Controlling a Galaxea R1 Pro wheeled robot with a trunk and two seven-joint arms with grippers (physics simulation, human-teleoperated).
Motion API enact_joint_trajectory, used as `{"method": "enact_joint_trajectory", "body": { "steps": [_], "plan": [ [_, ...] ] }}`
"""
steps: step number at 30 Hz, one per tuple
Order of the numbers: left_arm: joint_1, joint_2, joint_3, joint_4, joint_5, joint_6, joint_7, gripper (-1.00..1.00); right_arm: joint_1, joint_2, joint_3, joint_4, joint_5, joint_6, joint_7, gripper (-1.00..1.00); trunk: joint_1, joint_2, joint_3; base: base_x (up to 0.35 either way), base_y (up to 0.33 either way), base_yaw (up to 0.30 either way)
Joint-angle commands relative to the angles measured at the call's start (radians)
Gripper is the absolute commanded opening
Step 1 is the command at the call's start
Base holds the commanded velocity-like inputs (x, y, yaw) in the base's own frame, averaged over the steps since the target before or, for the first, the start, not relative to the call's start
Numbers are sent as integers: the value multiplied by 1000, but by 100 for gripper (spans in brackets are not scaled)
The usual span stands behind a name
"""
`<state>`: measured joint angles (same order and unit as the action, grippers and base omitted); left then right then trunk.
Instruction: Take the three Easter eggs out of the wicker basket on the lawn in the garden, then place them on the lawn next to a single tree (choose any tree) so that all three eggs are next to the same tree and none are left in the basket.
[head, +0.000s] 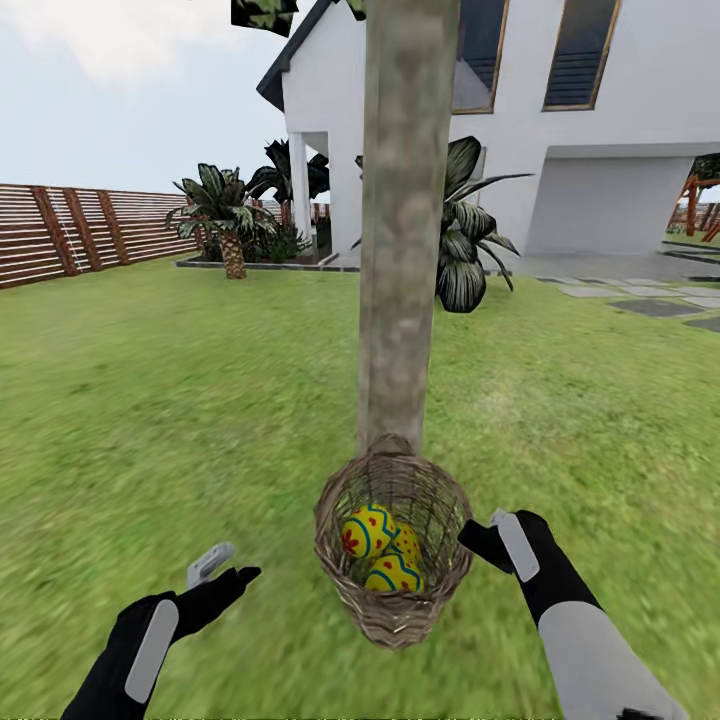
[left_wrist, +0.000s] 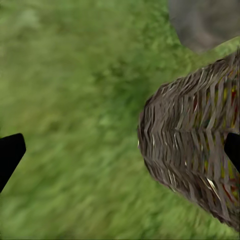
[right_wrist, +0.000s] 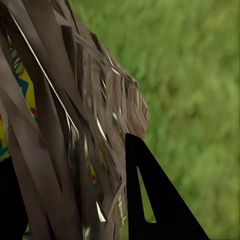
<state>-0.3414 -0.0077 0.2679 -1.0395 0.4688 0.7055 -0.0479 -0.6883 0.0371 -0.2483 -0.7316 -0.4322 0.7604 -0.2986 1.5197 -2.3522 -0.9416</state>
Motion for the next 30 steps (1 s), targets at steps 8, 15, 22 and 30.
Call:
{"method": "enact_joint_trajectory", "body": {
  "steps": [8, 15, 22, 30],
  "plan": [
    [2, 0, 3, -1, -1, 6, -6, 100, -27, -2, -3, 44, -23, -21, -8, -100, 31, -57, -26, 0, 0, 0],
    [5, 0, 2, -1, 0, 3, -14, 100, -28, -1, -3, 44, -23, -22, -8, -100, 34, -64, -29, 0, 0, 0],
    [5, 0, 2, -1, -1, 5, -14, 100, -28, 0, -3, 44, -23, -23, -8, -100, 61, -113, -51, 0, 0, 0],
    [5, 1, 2, -1, -1, 6, -14, 100, -28, 1, -2, 44, -23, -23, -8, -100, 82, -148, -78, 0, 0, 0]
  ]
}}
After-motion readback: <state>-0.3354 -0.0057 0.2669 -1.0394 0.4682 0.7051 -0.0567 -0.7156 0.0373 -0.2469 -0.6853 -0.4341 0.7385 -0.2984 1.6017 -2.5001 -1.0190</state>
